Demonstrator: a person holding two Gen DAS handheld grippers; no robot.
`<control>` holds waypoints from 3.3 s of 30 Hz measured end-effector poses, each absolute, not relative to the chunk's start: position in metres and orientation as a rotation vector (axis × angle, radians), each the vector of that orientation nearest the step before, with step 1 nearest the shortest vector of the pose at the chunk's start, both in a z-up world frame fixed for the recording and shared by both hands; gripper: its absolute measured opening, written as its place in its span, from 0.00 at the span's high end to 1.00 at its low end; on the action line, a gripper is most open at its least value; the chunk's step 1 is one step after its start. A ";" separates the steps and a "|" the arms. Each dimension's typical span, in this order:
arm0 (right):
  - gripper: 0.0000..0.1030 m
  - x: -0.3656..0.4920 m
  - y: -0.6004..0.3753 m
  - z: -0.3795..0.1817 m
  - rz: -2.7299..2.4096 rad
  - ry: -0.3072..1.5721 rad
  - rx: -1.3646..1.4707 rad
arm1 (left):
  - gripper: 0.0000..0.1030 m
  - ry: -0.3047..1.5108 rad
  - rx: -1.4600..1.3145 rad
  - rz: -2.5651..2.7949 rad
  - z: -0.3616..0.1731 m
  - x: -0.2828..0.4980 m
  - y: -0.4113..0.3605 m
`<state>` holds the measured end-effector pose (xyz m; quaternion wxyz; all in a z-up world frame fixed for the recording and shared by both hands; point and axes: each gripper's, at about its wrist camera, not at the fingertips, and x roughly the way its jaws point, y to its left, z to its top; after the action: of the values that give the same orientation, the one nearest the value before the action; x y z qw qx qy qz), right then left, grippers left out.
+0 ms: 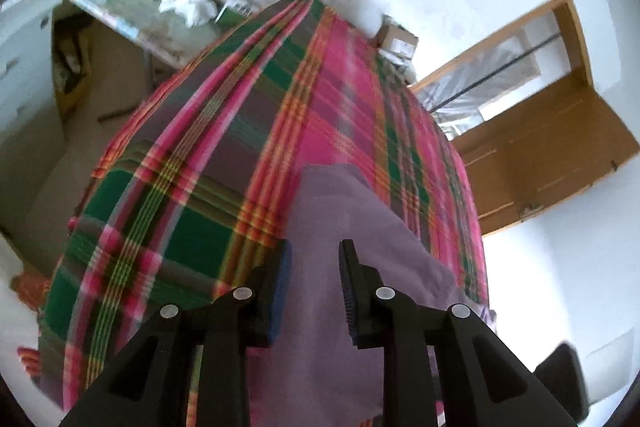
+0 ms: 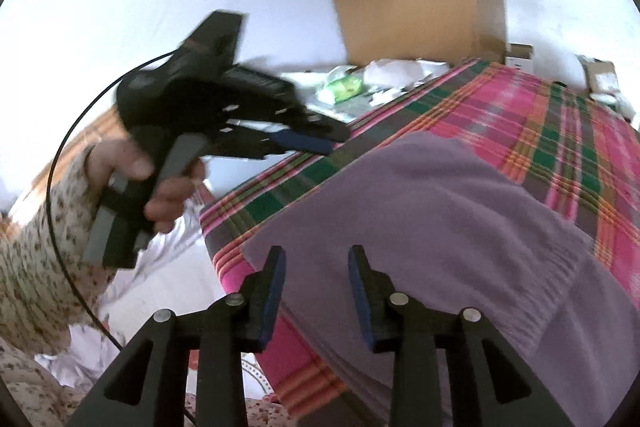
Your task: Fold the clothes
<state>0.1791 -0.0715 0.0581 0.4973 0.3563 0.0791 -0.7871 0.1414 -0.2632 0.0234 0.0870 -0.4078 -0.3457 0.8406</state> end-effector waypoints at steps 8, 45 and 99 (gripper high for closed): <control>0.68 0.173 0.021 0.079 -2.121 0.003 0.824 | 0.77 -0.686 -1.035 2.564 0.067 0.150 -0.198; 0.67 0.133 0.380 0.040 -3.087 -0.678 1.171 | 0.71 0.346 -1.048 1.975 0.012 0.145 0.154; 0.87 0.135 0.389 0.026 -3.050 -0.710 1.255 | 0.85 0.309 -1.088 1.940 0.005 0.148 0.169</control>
<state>0.1348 0.3893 0.0255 -0.1158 0.3696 -0.2091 -0.8979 0.1481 0.1686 0.0052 0.4332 -0.4365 0.1239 0.7787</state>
